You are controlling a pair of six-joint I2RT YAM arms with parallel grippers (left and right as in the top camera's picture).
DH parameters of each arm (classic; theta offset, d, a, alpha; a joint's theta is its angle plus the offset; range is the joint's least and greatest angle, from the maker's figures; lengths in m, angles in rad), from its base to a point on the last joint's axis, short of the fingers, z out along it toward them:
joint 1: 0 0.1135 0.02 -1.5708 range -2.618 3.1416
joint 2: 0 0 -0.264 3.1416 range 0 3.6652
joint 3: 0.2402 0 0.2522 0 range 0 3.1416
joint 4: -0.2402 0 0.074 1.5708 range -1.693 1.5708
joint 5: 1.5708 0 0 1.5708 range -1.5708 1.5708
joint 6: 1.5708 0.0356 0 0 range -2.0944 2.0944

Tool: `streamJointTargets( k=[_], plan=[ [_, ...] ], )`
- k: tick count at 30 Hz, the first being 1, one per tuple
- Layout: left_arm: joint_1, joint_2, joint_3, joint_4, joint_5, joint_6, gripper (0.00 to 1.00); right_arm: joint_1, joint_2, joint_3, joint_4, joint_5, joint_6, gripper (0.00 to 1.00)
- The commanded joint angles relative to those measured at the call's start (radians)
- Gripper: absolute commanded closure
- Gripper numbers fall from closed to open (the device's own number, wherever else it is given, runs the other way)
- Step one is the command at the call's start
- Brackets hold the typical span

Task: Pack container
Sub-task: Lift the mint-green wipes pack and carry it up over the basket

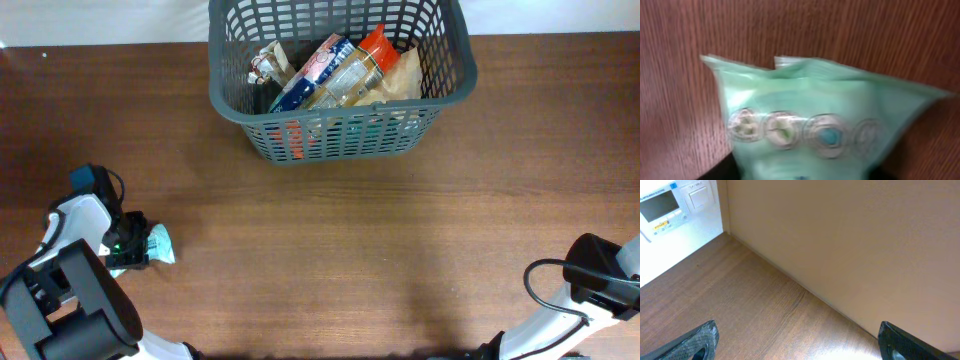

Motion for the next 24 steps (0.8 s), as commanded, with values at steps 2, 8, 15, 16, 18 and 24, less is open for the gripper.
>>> streamJointTargets(
  k=[2, 8, 15, 16, 18, 24],
  plan=[
    [0.005, -0.005, -0.011, -0.001, -0.015, 0.014, 0.8, -0.003, -0.006, -0.004, 0.0, 0.008, 0.013, 0.01],
    [0.005, -0.005, -0.011, -0.001, 0.001, 0.014, 0.98, -0.003, -0.006, -0.004, 0.0, 0.008, 0.013, 0.01],
    [0.004, -0.018, 0.029, 0.077, 0.156, 0.132, 0.98, -0.003, -0.006, -0.004, 0.0, 0.008, 0.013, 0.01],
    [0.002, -0.027, 0.048, 0.09, 0.188, 0.153, 0.98, -0.003, -0.006, -0.004, 0.0, 0.008, 0.013, 0.01],
    [-0.002, -0.054, 0.097, 0.101, 0.229, 0.189, 0.98, -0.003, -0.006, -0.004, 0.0, 0.008, 0.013, 0.01],
    [-0.046, -0.183, 0.334, 0.108, 0.229, 0.36, 0.98, -0.003, -0.006, -0.004, 0.0, 0.008, 0.013, 0.01]
  ],
)
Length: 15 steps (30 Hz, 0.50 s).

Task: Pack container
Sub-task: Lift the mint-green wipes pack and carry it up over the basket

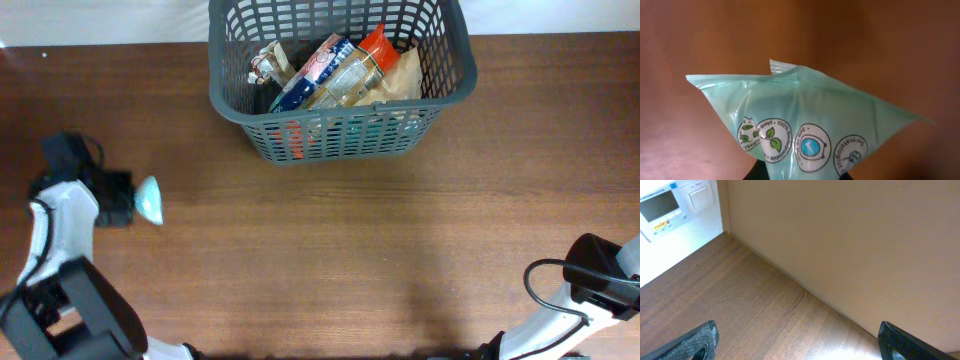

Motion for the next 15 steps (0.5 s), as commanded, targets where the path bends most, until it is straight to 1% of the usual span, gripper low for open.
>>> streamJointTargets(
  k=[1, 5, 9, 12, 15],
  plan=[
    [-0.037, -0.137, 0.193, 0.019, 0.039, 0.19, 0.98, -0.003, -0.006, -0.004, 0.0, 0.008, 0.013, 0.01],
    [-0.099, -0.203, 0.397, 0.029, 0.04, 0.345, 0.98, -0.003, -0.006, -0.005, 0.0, 0.008, 0.013, 0.01],
    [-0.218, -0.217, 0.602, 0.054, 0.068, 0.537, 0.98, -0.003, -0.006, -0.004, 0.0, 0.008, 0.013, 0.01],
    [-0.328, -0.217, 0.676, 0.124, 0.064, 0.655, 0.98, -0.003, -0.006, -0.004, 0.0, 0.008, 0.013, 0.01],
    [-0.439, -0.211, 0.686, 0.254, 0.063, 0.756, 0.98, -0.003, -0.006, -0.004, 0.0, 0.008, 0.013, 0.01]
  ],
)
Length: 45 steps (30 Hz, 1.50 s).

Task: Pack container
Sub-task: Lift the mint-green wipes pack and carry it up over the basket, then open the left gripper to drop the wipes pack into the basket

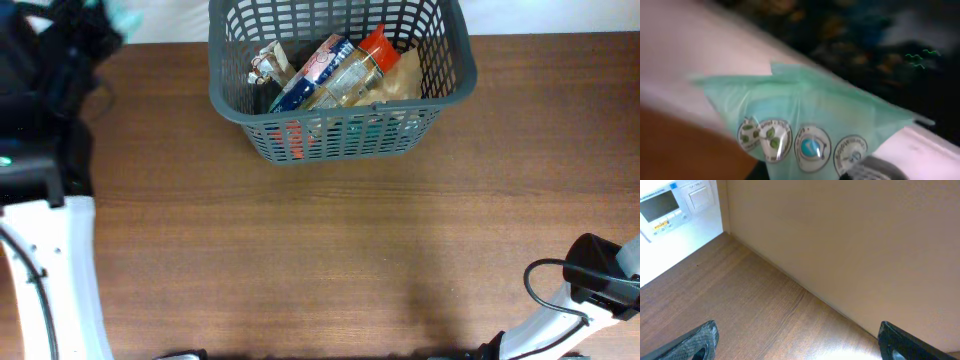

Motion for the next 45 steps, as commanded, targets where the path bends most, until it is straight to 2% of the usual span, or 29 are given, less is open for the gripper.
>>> streamJointTargets(
  k=[1, 8, 19, 29, 38, 45],
  plan=[
    [-0.112, 0.018, 0.01, 0.088, 0.008, 0.216, 0.99, -0.003, -0.006, -0.004, 0.0, 0.008, 0.012, 0.01],
    [-0.246, 0.137, 0.01, 0.19, -0.036, 0.219, 0.98, -0.003, -0.006, -0.004, 0.0, 0.008, 0.012, 0.01],
    [-0.319, 0.359, 0.01, 0.264, -0.036, 0.219, 0.98, -0.003, -0.006, -0.004, 0.0, 0.008, 0.012, 0.01],
    [-0.358, 0.455, 0.01, 0.146, -0.036, 0.22, 0.98, -0.003, -0.006, -0.004, 0.0, 0.008, 0.012, 0.01],
    [-0.358, 0.489, 0.01, -0.011, -0.045, 0.293, 0.98, -0.003, -0.006, -0.005, 0.0, 0.008, 0.012, 0.01],
    [-0.358, 0.523, 0.009, -0.113, -0.07, 0.295, 0.98, -0.003, -0.006, -0.004, 0.0, 0.008, 0.012, 0.01]
  ],
)
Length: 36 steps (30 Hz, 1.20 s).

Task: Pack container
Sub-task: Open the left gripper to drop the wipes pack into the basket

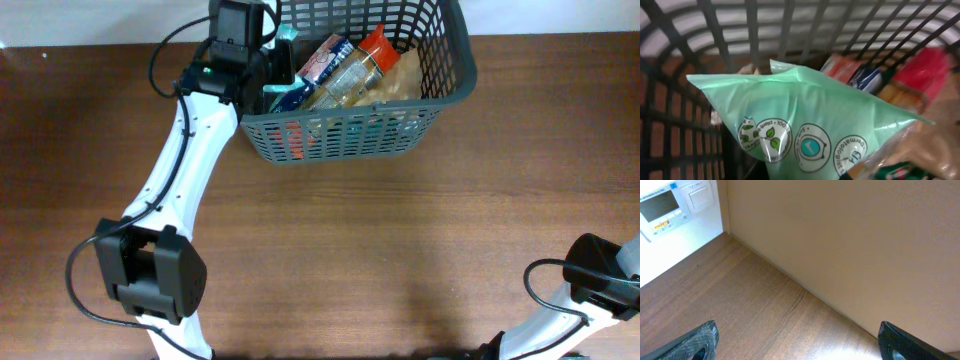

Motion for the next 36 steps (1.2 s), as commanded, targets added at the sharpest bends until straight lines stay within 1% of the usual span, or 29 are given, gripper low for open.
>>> streamJointTargets(
  k=[1, 3, 6, 7, 8, 9, 10, 11, 12, 19, 21, 24, 25, 26, 28, 31, 34, 36],
  plan=[
    [0.002, 0.02, 0.002, -0.013, -0.018, 0.024, 0.98, -0.003, -0.006, -0.004, 0.0, 0.008, 0.012, 0.01],
    [0.002, 0.022, 0.002, -0.016, -0.024, 0.024, 0.96, -0.003, -0.006, -0.004, 0.0, 0.008, 0.012, 0.01],
    [0.002, 0.022, 0.002, -0.016, -0.056, 0.026, 0.82, -0.003, -0.006, -0.004, 0.0, 0.008, 0.012, 0.01],
    [0.002, 0.022, 0.002, -0.016, -0.062, 0.031, 0.73, -0.003, -0.006, -0.004, 0.0, 0.008, 0.012, 0.01],
    [0.002, 0.022, 0.002, -0.016, -0.063, 0.043, 0.67, -0.003, -0.006, -0.004, 0.0, 0.008, 0.012, 0.01],
    [0.003, 0.022, 0.002, -0.016, -0.063, 0.048, 0.58, -0.003, -0.006, -0.004, 0.0, 0.008, 0.012, 0.01],
    [0.003, 0.022, 0.002, -0.016, -0.063, 0.05, 0.43, -0.003, -0.006, -0.004, 0.0, 0.008, 0.012, 0.01],
    [0.003, 0.022, 0.002, -0.016, -0.063, 0.05, 0.35, -0.003, -0.006, -0.004, 0.0, 0.008, 0.012, 0.01],
    [0.003, 0.022, 0.002, -0.016, -0.063, 0.05, 0.33, -0.003, -0.006, -0.004, 0.0, 0.008, 0.012, 0.01],
    [0.003, 0.022, 0.003, -0.011, -0.063, 0.05, 0.31, -0.003, -0.006, -0.004, 0.0, 0.008, 0.012, 0.01],
    [0.003, 0.021, 0.003, 0.005, -0.078, 0.05, 0.28, -0.003, -0.006, -0.004, 0.0, 0.008, 0.012, 0.01],
    [0.003, 0.017, 0.031, 0.016, -0.099, 0.051, 0.27, -0.003, -0.006, -0.004, 0.0, 0.008, 0.012, 0.01],
    [0.003, 0.015, 0.052, 0.015, -0.1, 0.064, 0.27, -0.003, -0.006, -0.004, 0.0, 0.008, 0.012, 0.01],
    [0.003, 0.011, 0.076, 0.013, -0.1, 0.079, 0.24, -0.003, -0.006, -0.004, 0.0, 0.008, 0.012, 0.01],
    [0.003, 0.003, 0.13, 0.005, -0.1, 0.101, 0.21, -0.003, -0.006, -0.004, 0.0, 0.008, 0.012, 0.01],
    [0.004, -0.012, 0.225, -0.014, -0.118, 0.109, 0.19, -0.003, -0.006, -0.004, 0.0, 0.008, 0.012, 0.01],
    [0.006, -0.037, 0.317, -0.057, -0.183, 0.109, 0.19, -0.003, -0.006, -0.004, 0.0, 0.008, 0.012, 0.01],
    [0.01, -0.066, 0.38, -0.108, -0.261, 0.109, 0.19, -0.003, -0.006, -0.004, 0.0, 0.008, 0.012, 0.01]
  ],
)
